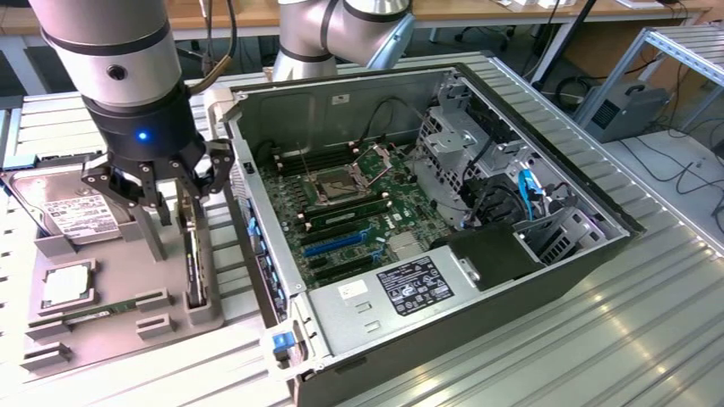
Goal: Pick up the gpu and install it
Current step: 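Pick up the gpu and move the gpu toward the slot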
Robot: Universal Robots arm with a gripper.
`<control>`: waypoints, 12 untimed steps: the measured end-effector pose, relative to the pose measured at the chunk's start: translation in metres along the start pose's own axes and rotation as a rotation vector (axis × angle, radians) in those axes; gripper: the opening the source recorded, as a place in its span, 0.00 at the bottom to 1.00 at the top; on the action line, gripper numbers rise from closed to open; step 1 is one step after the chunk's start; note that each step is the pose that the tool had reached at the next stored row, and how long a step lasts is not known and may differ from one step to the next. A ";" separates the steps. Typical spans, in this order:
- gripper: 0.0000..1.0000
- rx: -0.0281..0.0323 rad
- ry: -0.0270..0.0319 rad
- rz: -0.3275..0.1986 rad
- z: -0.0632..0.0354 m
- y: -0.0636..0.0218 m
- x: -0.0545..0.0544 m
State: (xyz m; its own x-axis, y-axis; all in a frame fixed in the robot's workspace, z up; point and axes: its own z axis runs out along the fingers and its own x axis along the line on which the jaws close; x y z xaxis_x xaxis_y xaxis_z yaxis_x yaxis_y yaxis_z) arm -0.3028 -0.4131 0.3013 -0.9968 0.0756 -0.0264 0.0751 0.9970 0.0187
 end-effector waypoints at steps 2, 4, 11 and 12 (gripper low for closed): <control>0.42 0.0000 0.0000 0.000 0.0005 0.0000 0.000; 0.42 0.0000 -0.0001 0.000 0.0010 -0.0001 0.000; 0.42 0.0000 0.0000 0.000 0.0030 -0.0002 0.000; 0.42 0.0000 0.0000 0.000 0.0034 -0.0002 0.000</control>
State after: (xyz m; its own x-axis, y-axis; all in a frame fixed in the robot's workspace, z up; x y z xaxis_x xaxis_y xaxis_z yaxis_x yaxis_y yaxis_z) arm -0.3028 -0.4133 0.2978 -0.9968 0.0755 -0.0264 0.0751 0.9970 0.0187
